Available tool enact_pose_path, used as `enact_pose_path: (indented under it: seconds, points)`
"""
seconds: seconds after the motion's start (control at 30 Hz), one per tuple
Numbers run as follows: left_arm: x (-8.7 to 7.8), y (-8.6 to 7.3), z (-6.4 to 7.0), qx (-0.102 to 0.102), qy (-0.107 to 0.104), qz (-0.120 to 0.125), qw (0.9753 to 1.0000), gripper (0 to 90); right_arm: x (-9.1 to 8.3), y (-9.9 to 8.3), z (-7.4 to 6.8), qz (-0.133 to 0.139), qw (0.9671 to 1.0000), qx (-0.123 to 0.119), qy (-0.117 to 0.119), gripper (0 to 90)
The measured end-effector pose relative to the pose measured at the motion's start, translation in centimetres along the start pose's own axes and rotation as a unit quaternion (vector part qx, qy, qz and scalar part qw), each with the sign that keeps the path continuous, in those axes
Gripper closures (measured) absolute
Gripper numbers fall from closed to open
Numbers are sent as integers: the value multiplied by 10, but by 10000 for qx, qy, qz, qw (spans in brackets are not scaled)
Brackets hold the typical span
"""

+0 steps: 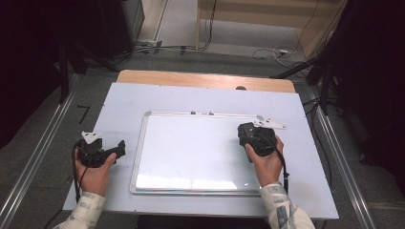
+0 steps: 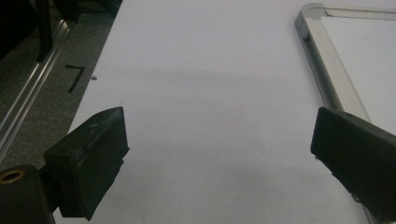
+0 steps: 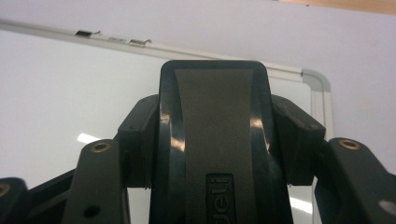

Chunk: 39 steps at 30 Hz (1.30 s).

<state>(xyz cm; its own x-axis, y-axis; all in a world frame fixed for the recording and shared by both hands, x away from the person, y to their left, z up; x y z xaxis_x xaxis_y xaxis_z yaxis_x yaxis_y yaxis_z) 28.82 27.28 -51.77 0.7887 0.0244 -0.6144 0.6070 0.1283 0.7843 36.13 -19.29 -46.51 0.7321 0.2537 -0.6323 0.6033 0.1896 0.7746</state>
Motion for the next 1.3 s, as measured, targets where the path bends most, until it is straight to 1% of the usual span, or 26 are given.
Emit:
enact_pose_path:
  seconds: [0.1,0.17,0.23,0.3,0.47,0.6,0.7,0.8,0.9,0.97,1.1,1.17,1.3]
  points:
    - [0,0,0,-10,0,5,10000,43,6,7,4,-6,9999,109,-111,389]
    - [0,0,-1,-10,-6,3,10000,43,12,10,7,-35,9996,236,-177,389]
    - [0,0,-1,-11,-8,5,10000,43,17,13,10,-67,9991,306,-281,389]
    - [0,0,-1,-11,-9,8,10000,43,24,15,12,-116,9985,394,-363,389]
    - [0,0,-2,-26,-8,16,10000,43,37,19,19,-213,9966,505,-609,389]
    - [0,0,-2,-29,-12,13,10000,43,46,21,29,-276,9949,635,-739,389]
    - [0,0,-1,-22,-16,8,10000,43,52,23,33,-329,9938,675,-819,388]
    - [0,0,-2,-22,-11,7,10000,43,58,24,34,-356,9930,600,-958,388]
    - [0,0,-2,-36,-5,7,10000,43,65,22,36,-422,9918,679,-998,388]
    - [0,0,-2,-32,-13,4,10000,43,69,21,36,-464,9917,729,-948,388]
    - [1,0,-2,-37,-6,-4,10000,43,75,19,36,-519,9916,689,-960,388]
    - [1,0,-3,-36,-3,-3,10000,43,77,19,37,-549,9913,717,-961,388]
    - [1,0,-2,-39,-3,-5,10000,43,81,17,38,-627,9907,697,-981,388]
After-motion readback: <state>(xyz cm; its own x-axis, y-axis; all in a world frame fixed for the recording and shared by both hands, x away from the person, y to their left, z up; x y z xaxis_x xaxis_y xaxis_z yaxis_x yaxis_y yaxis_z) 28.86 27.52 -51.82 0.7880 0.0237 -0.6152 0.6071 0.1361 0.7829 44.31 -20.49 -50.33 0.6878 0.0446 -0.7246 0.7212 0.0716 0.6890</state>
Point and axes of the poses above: each handheld gripper's, and its own axes: x roughly forward along the jaws, y roughly out of its top, z roughly to its right, the point moved 3 cm from there along x, roughly forward along the jaws
